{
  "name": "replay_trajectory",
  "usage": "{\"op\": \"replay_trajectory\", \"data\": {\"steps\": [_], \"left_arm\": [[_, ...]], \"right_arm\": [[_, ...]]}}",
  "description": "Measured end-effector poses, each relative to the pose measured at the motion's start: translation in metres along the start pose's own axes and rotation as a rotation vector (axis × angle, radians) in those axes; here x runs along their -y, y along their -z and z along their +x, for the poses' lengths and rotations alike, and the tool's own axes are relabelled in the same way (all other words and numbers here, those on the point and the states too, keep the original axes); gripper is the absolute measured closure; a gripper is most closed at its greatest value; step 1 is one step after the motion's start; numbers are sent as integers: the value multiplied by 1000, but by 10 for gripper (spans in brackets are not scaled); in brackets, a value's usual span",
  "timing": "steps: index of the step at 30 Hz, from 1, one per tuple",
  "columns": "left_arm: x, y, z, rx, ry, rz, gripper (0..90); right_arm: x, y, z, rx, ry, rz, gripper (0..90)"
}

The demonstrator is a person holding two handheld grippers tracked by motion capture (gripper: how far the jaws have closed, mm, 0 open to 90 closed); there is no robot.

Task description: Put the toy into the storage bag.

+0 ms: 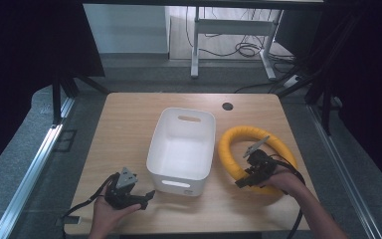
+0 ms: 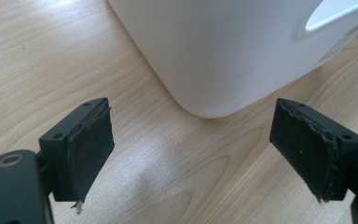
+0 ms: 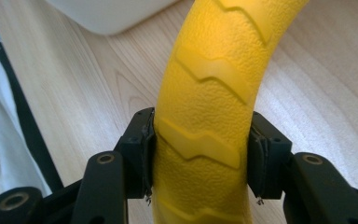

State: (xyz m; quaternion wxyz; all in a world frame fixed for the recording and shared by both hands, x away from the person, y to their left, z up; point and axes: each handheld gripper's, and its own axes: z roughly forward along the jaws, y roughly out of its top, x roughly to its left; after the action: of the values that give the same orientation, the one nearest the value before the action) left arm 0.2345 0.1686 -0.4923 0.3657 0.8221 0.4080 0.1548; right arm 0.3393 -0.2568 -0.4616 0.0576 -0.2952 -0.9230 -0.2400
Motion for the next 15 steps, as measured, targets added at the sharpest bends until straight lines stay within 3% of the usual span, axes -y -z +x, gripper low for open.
{"op": "replay_trajectory", "data": {"steps": [15], "left_arm": [[0, 0, 0, -1, 0, 0, 135]], "right_arm": [[4, 30, -16, -55, -57, -179, 508]]}}
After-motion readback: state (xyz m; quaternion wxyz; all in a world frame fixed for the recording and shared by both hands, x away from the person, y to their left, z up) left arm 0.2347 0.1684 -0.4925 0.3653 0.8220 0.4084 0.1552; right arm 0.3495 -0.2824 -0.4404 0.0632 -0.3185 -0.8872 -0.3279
